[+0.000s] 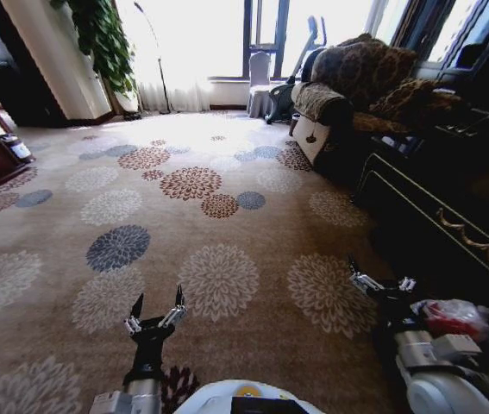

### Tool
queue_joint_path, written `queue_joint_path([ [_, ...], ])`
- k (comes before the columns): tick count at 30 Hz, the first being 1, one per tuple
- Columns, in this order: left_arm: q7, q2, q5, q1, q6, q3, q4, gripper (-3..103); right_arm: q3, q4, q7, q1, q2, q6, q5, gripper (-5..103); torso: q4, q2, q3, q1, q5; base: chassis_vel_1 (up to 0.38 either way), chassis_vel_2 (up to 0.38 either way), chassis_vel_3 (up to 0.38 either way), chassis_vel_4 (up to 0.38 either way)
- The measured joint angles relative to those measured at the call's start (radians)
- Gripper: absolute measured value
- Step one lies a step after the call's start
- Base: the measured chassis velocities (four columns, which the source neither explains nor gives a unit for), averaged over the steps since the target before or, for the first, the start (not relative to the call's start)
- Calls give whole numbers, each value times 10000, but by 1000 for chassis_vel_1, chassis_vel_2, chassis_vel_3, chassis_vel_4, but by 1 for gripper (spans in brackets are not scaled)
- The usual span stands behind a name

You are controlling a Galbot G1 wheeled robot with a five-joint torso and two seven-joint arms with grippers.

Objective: Pick up the trash from the ground and place it into the trash bin.

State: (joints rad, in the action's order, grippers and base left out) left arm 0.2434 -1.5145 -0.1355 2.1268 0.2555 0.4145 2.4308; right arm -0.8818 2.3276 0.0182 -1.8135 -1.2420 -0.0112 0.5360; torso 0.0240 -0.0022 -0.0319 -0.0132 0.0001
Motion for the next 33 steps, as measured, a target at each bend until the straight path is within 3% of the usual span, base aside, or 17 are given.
queue_joint_path([
  [9, 272, 103, 1038, 286, 291, 136, 108, 100, 81, -1153, -1, 119, 34, 851, 118, 100, 3, 0, -6, -5, -3, 33, -44, -42, 33],
  [15, 153, 250, 999, 485, 97, 245, 689, 100, 242, -1589, 0, 451, -87, 752, -81, 100, 3, 1, -4, -3, -1, 0, 0, 0, 0],
  [33, -116, 86, 1055, 406, 124, 37, 530, 100, 314, -1459, 0, 425, -225, 496, -223, 100, 2, 0, -4, -3, -1, 0, 0, 0, 0],
])
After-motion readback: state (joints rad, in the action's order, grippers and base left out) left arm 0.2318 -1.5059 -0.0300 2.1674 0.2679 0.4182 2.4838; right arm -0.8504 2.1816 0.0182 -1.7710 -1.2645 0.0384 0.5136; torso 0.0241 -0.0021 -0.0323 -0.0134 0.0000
